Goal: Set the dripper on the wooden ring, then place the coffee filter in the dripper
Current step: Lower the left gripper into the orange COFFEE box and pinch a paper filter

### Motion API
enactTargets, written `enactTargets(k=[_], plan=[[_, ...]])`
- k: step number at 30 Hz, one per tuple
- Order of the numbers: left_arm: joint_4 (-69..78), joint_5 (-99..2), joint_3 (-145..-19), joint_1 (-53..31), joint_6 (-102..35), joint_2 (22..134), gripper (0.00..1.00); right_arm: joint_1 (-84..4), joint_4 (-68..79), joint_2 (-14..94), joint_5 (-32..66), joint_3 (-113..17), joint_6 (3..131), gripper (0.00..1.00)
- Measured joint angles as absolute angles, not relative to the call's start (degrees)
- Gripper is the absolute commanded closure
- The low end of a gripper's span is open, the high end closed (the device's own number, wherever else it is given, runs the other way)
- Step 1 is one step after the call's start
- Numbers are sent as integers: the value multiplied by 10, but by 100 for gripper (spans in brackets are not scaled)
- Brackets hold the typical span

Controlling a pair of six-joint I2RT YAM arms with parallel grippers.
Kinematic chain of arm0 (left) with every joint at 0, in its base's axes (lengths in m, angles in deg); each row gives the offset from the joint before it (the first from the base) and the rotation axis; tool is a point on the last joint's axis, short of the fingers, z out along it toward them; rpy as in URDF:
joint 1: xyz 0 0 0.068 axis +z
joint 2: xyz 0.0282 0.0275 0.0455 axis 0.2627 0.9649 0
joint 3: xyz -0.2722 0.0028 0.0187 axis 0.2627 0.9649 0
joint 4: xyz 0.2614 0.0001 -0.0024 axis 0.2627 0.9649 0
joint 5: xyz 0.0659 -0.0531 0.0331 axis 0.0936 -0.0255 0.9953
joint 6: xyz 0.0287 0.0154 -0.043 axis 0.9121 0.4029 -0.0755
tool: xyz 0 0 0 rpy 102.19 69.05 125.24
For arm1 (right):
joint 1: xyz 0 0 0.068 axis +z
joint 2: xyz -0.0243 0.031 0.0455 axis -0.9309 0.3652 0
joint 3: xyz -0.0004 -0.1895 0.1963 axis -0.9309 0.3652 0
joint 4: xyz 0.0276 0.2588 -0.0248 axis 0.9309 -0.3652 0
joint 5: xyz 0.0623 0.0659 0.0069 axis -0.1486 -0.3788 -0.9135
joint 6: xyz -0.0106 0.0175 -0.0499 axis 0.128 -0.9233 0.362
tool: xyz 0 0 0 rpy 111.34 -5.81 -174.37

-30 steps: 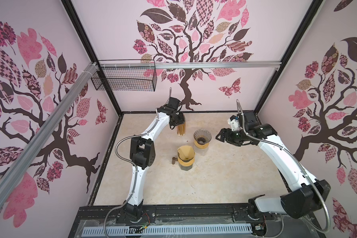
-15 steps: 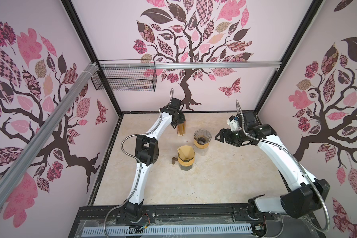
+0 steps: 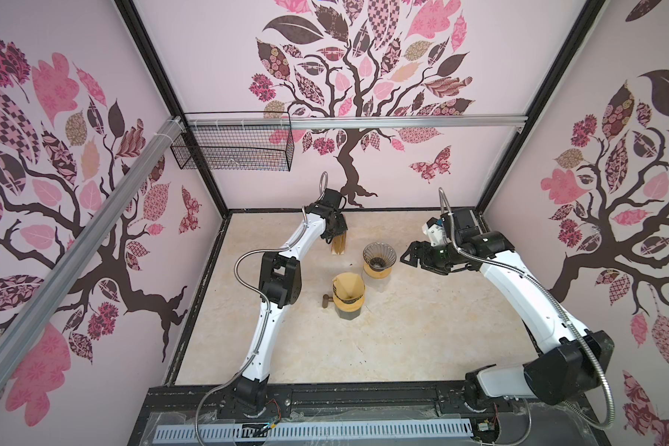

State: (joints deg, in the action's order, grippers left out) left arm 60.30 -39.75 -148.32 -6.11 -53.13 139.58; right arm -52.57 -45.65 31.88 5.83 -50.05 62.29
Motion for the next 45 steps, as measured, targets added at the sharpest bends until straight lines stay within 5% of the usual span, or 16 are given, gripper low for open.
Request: enactTargets(k=[16,18,45], plan=[[590,-391,-1486,-61,-532,1396,80,-526,-448,333,41,-494,623,15],[590,-389,-1486,-61,-532,1396,81,-526,-448,333,39,-494,620,0],[592,-351,-1486,-61,-528,1409,100,-525,-439,333,14,-486,619,0]])
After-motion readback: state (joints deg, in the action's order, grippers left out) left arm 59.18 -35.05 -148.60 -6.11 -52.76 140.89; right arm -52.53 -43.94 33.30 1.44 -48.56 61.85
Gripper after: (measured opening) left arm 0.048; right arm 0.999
